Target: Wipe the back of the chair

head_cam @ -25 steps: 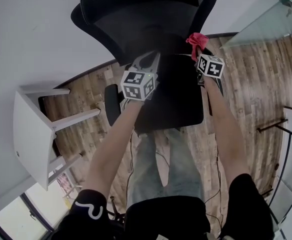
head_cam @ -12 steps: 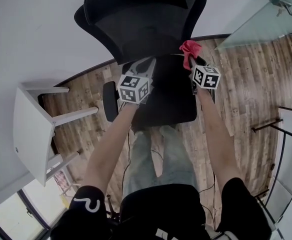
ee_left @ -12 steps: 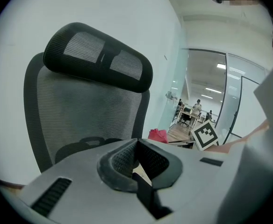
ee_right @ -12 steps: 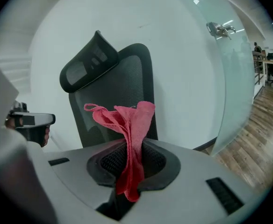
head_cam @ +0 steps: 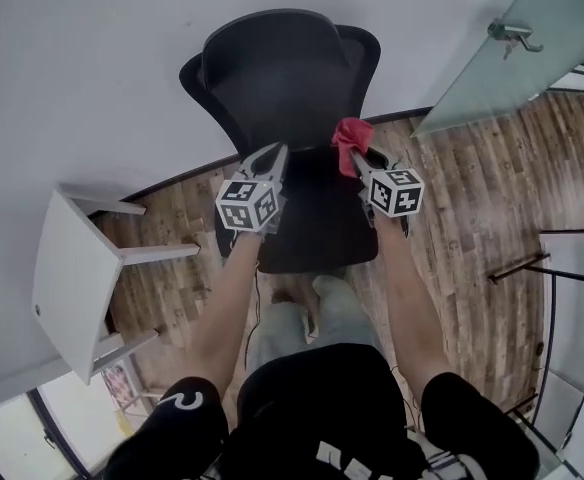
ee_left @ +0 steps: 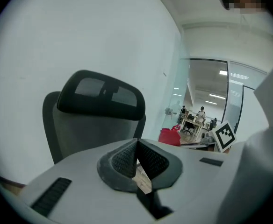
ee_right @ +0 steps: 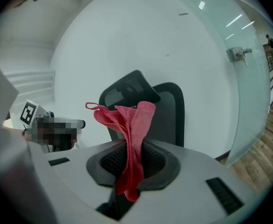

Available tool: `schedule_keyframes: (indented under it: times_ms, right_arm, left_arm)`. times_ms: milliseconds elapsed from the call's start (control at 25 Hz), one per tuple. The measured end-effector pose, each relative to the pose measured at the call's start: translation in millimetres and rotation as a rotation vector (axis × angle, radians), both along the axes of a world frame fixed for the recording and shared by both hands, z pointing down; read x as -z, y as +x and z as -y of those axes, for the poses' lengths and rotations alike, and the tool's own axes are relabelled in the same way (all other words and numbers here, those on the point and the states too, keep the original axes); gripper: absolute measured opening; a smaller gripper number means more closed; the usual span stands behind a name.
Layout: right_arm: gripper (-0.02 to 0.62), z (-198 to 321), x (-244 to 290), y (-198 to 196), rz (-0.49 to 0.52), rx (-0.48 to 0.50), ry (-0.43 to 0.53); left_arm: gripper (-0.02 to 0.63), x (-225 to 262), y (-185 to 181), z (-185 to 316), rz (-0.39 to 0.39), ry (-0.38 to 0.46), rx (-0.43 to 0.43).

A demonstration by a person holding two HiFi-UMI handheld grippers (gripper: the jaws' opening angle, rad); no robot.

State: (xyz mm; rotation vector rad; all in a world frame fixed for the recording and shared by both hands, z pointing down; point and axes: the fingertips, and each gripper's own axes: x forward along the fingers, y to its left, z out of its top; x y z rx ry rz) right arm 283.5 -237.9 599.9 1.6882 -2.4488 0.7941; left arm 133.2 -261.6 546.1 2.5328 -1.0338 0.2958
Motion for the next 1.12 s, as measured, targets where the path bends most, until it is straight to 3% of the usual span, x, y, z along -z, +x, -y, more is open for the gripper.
schedule_keyframes:
  times_ms: [280,600,840,1120]
  right_arm:
    - [0.074,-61,83,-35,-0.101,0.042,0.067]
    - [0.075,-156,147,-90,-0.106,0.067,0.128]
    - [0.075,-228,177,-107,-0.174,0.069,0.167]
    - [0.075,-264,193,-89,-0.178,0.114,0.198]
  left_arm:
    - [0.023,59,-47,-68,0.031,0.04,-0.018]
    - [0.024,114,-116,-151,-0.013,0.088,0.063]
    - [0.023,152,-130,-224,-0.041,0.149,0.066]
    - [0.023,164,-123,-275,-0.059,0.157,0.145]
